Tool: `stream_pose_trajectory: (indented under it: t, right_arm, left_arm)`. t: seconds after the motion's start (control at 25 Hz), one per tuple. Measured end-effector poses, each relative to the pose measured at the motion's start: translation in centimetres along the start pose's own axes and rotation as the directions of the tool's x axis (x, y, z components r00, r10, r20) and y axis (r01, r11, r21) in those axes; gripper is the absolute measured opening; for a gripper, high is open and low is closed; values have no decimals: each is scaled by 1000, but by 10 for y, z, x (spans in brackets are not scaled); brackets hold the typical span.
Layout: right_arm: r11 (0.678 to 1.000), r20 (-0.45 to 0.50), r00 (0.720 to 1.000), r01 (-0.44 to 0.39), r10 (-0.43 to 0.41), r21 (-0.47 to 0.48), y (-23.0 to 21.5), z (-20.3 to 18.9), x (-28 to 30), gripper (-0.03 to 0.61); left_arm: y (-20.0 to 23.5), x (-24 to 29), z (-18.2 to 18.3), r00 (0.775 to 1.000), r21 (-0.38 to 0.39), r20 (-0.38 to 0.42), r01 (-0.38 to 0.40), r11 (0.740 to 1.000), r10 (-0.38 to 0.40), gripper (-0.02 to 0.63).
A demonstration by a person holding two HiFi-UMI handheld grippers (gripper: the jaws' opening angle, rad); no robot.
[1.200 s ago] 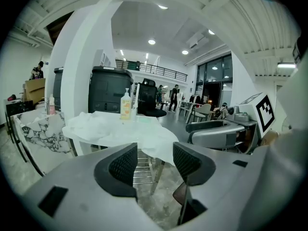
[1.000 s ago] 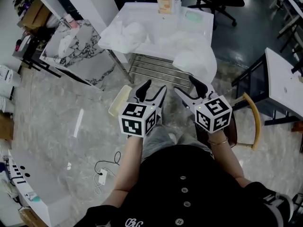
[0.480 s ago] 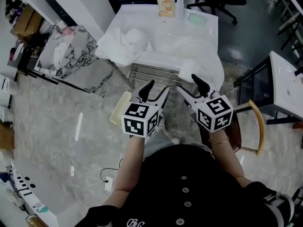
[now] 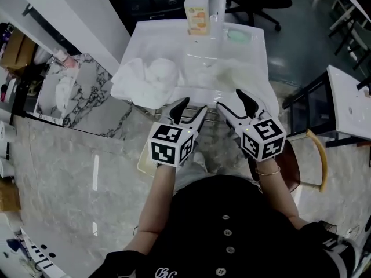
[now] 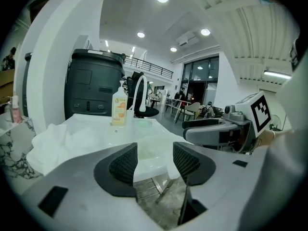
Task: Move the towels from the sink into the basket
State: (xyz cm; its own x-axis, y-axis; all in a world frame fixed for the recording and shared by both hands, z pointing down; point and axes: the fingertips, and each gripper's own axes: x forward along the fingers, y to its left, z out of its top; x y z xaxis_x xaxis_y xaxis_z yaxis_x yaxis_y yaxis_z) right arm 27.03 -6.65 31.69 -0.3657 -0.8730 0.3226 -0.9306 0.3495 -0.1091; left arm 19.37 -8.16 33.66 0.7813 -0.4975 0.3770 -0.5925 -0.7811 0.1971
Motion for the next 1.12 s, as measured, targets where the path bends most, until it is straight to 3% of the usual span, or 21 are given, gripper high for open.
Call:
stream_pose_trajectory:
  t: [0.32,0.64,1.12]
  right_arm:
    - [993,-14,993,113,-113,29,-25,2,20,287]
    - [979,-55,979,199,-197,37,-41,-7,18,291]
    - [972,-117,966,235,-230,30,-77,-17,18,301]
  left_arm:
    - [24,27,15,995,34,-22,99,995,-98,210]
    - [21,47,9,981,32,-57,185,982,-183,210]
    - [16,69,5,976,3,-79,202,979,-201,210]
